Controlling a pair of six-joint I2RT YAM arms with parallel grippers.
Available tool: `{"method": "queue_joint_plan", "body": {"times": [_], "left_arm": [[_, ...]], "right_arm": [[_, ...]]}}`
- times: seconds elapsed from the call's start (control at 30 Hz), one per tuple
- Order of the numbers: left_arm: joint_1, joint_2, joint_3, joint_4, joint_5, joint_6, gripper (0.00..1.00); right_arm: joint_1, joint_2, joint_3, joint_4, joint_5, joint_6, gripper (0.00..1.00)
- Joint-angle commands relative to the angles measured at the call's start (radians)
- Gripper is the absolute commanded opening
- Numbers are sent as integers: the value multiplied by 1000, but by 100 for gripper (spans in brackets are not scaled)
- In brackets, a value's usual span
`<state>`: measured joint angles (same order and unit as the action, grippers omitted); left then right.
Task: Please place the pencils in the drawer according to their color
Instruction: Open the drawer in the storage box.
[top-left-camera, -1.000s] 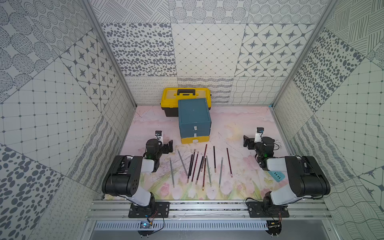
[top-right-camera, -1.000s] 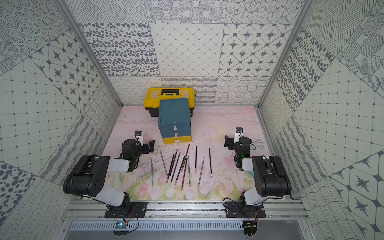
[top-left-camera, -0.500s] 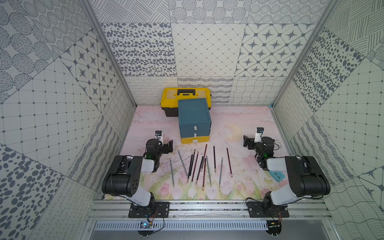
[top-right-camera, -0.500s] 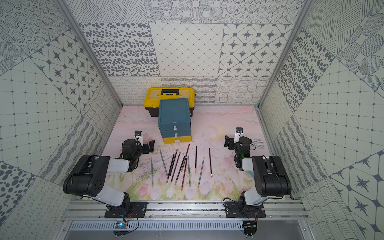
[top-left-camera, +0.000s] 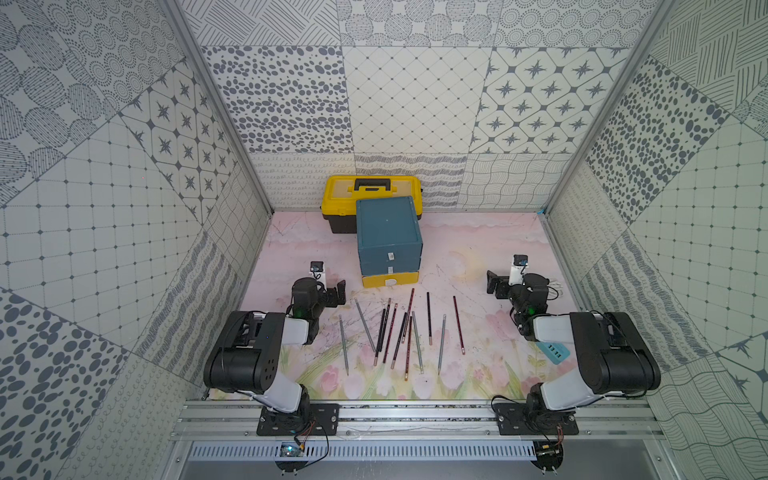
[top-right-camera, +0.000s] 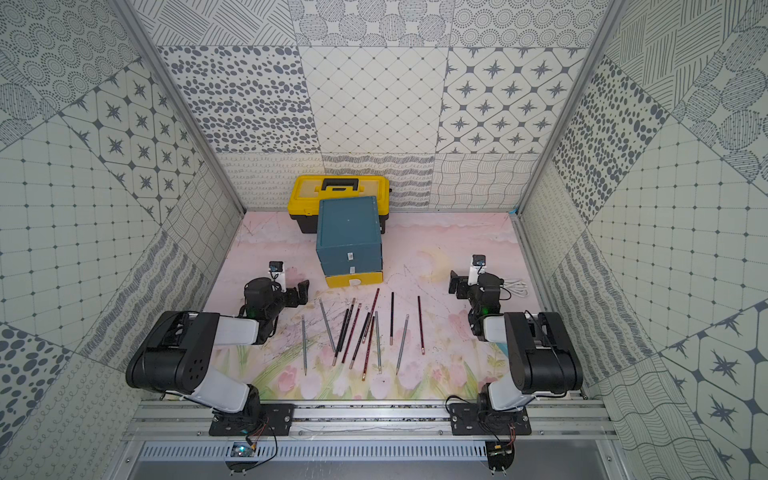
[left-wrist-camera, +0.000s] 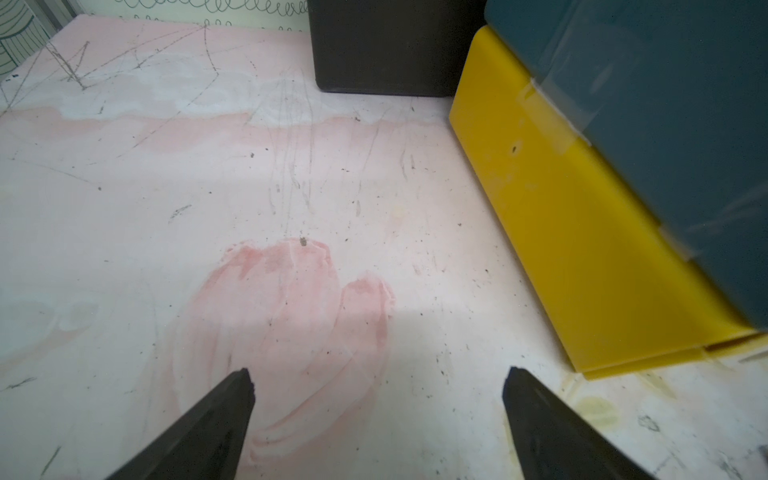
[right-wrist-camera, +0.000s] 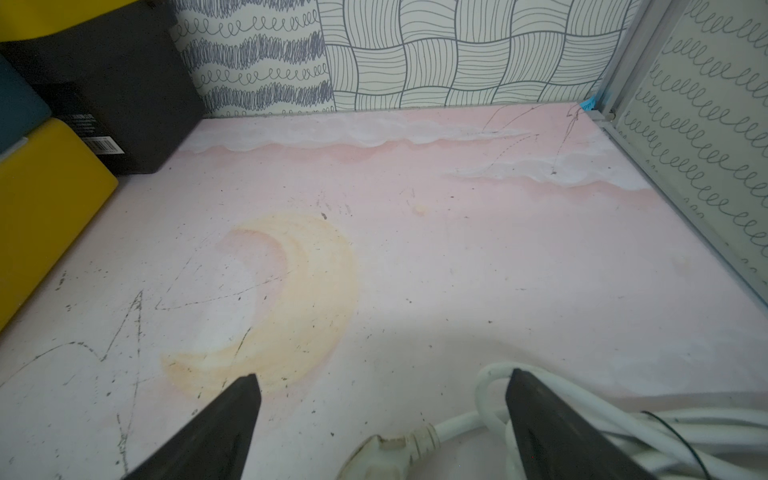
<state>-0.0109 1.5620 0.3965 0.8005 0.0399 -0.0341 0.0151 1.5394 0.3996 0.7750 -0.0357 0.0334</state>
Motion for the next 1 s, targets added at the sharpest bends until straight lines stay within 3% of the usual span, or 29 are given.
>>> {"method": "queue_joint_plan", "body": {"times": [0.0, 0.17, 0.33, 0.47, 0.67, 0.83, 0.97], "left_arm": [[-4, -67, -21, 60, -37, -19, 99], [-4, -195, -57, 20, -86, -39, 99], [-4, -355, -25, -178, -157, -138, 99], [-3, -485, -22, -296, -117, -230, 99], [-4, -662, 15, -510, -25, -407, 99], [-6, -727, 40, -562, 182, -520, 99], [-30, -747, 50, -625, 179, -709, 99]], "right_arm": [[-4, -31, 33, -13, 46, 21, 98], [-4, -148, 14, -89, 91, 31, 98], [-4, -289, 56, -301, 133, 115, 98], [-3, -371, 114, -508, 131, 207, 98], [6, -465, 135, -664, 49, 259, 98], [11, -493, 188, -754, -3, 290, 98], [28, -504, 198, -791, -24, 314, 98]]}}
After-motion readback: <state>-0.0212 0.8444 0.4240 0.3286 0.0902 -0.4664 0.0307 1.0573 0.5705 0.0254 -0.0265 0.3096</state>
